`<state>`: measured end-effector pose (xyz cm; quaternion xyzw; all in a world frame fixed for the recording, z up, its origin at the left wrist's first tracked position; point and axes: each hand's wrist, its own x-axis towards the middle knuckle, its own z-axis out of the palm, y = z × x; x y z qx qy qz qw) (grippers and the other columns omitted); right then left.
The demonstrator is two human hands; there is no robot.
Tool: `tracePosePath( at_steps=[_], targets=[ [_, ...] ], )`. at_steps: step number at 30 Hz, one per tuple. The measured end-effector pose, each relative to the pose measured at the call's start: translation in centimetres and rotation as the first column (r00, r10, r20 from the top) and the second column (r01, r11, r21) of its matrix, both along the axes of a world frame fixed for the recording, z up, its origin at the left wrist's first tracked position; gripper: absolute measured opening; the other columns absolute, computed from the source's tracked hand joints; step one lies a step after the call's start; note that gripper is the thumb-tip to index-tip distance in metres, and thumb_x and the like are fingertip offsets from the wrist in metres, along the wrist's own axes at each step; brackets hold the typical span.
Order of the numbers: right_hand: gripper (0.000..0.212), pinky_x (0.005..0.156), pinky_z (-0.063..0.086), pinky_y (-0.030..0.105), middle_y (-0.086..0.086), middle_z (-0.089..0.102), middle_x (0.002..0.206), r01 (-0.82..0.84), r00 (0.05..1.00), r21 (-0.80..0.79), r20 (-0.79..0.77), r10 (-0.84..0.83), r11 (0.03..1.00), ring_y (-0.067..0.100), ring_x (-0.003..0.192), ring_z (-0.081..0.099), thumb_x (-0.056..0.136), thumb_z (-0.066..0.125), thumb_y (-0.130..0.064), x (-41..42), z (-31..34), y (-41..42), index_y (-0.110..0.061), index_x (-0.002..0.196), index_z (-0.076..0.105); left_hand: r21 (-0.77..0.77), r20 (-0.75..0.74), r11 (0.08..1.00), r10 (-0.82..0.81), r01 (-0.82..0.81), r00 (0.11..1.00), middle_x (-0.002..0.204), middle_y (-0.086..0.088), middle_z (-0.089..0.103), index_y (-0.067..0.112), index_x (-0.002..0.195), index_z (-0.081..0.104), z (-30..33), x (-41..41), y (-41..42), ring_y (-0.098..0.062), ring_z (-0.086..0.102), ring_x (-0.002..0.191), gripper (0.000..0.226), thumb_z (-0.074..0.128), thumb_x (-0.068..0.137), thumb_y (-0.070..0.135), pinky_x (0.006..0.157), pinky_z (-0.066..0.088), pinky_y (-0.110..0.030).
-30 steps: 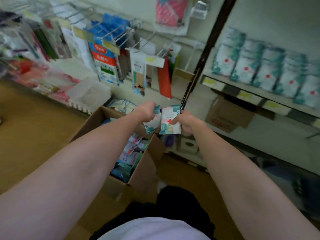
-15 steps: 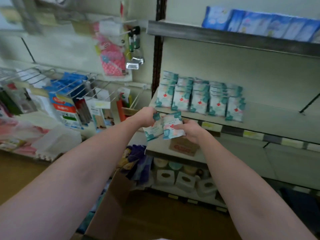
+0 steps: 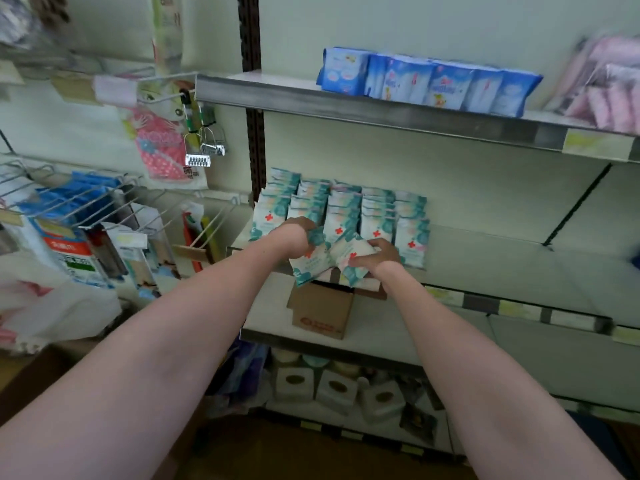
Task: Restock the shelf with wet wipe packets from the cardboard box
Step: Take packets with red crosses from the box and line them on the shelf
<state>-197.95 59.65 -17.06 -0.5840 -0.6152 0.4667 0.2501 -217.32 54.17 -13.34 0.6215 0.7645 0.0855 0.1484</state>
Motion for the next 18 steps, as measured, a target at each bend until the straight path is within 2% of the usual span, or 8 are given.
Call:
tracePosePath(
  at_steps=[4,8,9,11,12,13,15,18],
  targets=[
    [0.073,0.098,0.046,0.033,0.009,0.048,0.145,0.087,0.996,0.073,-0.019,-0.086,0.994,0.029,0.128,0.050,0.080,0.082,-0.018,0.9,0.4,2.4,-0.009,0.142,0.045,-0.025,-0.026,0.998,-0.053,0.052,0.998,0.155,-0.006,0.034,0.017,0.151,0.035,0.6,0.4,2.5,-0.027,0.040,0.136,0.059,0.059,0.097,0.025,0.107,0.041,-0.037],
    [0.071,0.090,0.041,0.027,0.007,0.049,0.146,0.097,0.995,0.156,0.016,-0.101,0.983,0.026,0.129,0.050,0.079,0.082,-0.019,1.1,0.8,4.5,-0.008,0.141,0.051,-0.042,0.008,0.993,-0.114,0.115,0.993,0.158,-0.004,0.028,0.018,0.151,0.033,0.6,0.2,5.0,-0.025,0.035,0.140,0.060,0.058,0.098,0.027,0.110,0.037,-0.036],
    [0.070,0.090,0.042,0.027,0.006,0.050,0.145,0.082,0.994,0.179,0.051,-0.093,0.980,0.026,0.129,0.051,0.077,0.083,-0.019,1.0,0.9,4.8,-0.009,0.140,0.052,-0.047,0.037,0.991,-0.126,0.128,0.991,0.157,-0.004,0.031,0.019,0.151,0.034,0.6,0.2,5.6,-0.026,0.041,0.135,0.059,0.058,0.098,0.027,0.105,0.042,-0.037],
    [0.069,0.091,0.043,0.027,0.007,0.053,0.142,0.029,0.983,0.219,0.169,-0.067,0.975,0.027,0.128,0.052,0.077,0.082,-0.020,1.1,0.9,5.6,-0.010,0.139,0.054,-0.060,0.099,0.984,-0.158,0.165,0.982,0.153,-0.004,0.036,0.020,0.151,0.034,0.6,0.1,6.8,-0.027,0.054,0.114,0.057,0.057,0.098,0.026,0.086,0.055,-0.038],
    [0.068,0.090,0.041,0.025,0.007,0.052,0.143,-0.006,0.971,0.223,0.235,-0.048,0.975,0.027,0.128,0.051,0.079,0.081,-0.018,1.2,0.8,5.9,-0.011,0.140,0.053,-0.066,0.126,0.981,-0.175,0.184,0.976,0.151,-0.005,0.037,0.021,0.151,0.034,0.6,0.0,7.3,-0.026,0.056,0.106,0.057,0.056,0.099,0.025,0.078,0.057,-0.038],
    [0.067,0.088,0.039,0.022,0.007,0.051,0.144,-0.046,0.953,0.220,0.303,-0.024,0.974,0.026,0.128,0.051,0.081,0.079,-0.016,1.3,0.7,6.1,-0.012,0.142,0.051,-0.067,0.141,0.977,-0.192,0.203,0.971,0.151,-0.005,0.037,0.020,0.151,0.033,0.5,0.0,7.9,-0.027,0.057,0.106,0.056,0.055,0.099,0.023,0.077,0.057,-0.037],
    [0.066,0.088,0.035,0.021,0.008,0.048,0.148,-0.096,0.917,0.216,0.398,0.002,0.972,0.026,0.131,0.049,0.085,0.074,-0.013,1.5,0.2,6.8,-0.014,0.145,0.047,-0.060,0.128,0.968,-0.235,0.244,0.964,0.156,-0.006,0.031,0.016,0.152,0.031,0.3,0.1,9.0,-0.028,0.053,0.121,0.057,0.054,0.100,0.022,0.086,0.053,-0.036],
    [0.068,0.094,0.035,0.022,0.010,0.044,0.151,-0.076,0.899,0.230,0.436,-0.033,0.970,0.027,0.134,0.046,0.086,0.074,-0.013,1.6,-0.1,7.7,-0.015,0.148,0.045,-0.082,0.078,0.946,-0.309,0.315,0.948,0.160,-0.004,0.022,0.018,0.153,0.028,-0.5,-0.1,10.7,-0.028,0.043,0.134,0.056,0.049,0.101,0.023,0.093,0.048,-0.034]
  ],
)
